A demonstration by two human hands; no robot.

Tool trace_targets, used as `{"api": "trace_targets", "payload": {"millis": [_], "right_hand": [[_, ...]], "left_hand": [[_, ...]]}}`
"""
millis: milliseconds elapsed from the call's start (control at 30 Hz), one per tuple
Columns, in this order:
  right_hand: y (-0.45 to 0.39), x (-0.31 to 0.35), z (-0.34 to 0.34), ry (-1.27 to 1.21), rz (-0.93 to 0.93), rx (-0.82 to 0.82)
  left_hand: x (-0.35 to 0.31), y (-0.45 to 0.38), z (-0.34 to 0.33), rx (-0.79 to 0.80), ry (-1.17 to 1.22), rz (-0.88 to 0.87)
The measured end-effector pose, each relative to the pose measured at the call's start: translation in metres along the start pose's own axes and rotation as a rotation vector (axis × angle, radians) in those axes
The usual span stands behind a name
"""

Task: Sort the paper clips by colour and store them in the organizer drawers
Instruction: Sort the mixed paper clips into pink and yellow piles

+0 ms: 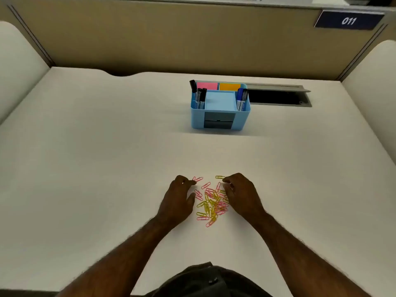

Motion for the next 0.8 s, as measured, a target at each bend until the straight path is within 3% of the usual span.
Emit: {"api": "trace_targets", "payload": {"millis": [233, 433, 567, 800], "right_hand": [[0.01, 0.003, -0.003, 0.075, 0.045, -0.01], [0.004, 0.006, -0.006, 0.075, 0.044, 0.038], [0.0, 0.015, -0.014, 0.066, 0.144, 0.151], [-0.01, 0.011, -0.016, 0.09, 0.144, 0.154]], "left_hand": [[0.002, -0.003, 0.001, -0.089, -0.005, -0.001], [-0.012, 0.0, -0.007, -0.095, -0.101, -0.178], [-0.024, -0.006, -0.018, -0.046, -0.178, -0.356], [-0.029, -0.016, -0.022, 0.0, -0.238, -0.421]]}}
Point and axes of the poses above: each hand's wrist, its own y-axis away from the middle knuckle, its own z-axis out of the back of the hand, x = y × z, the point moved 8 cm from there along -y, towards the middle knuckle, and after that the axes turned 12 degrees about -x, right-handed, at the moved point
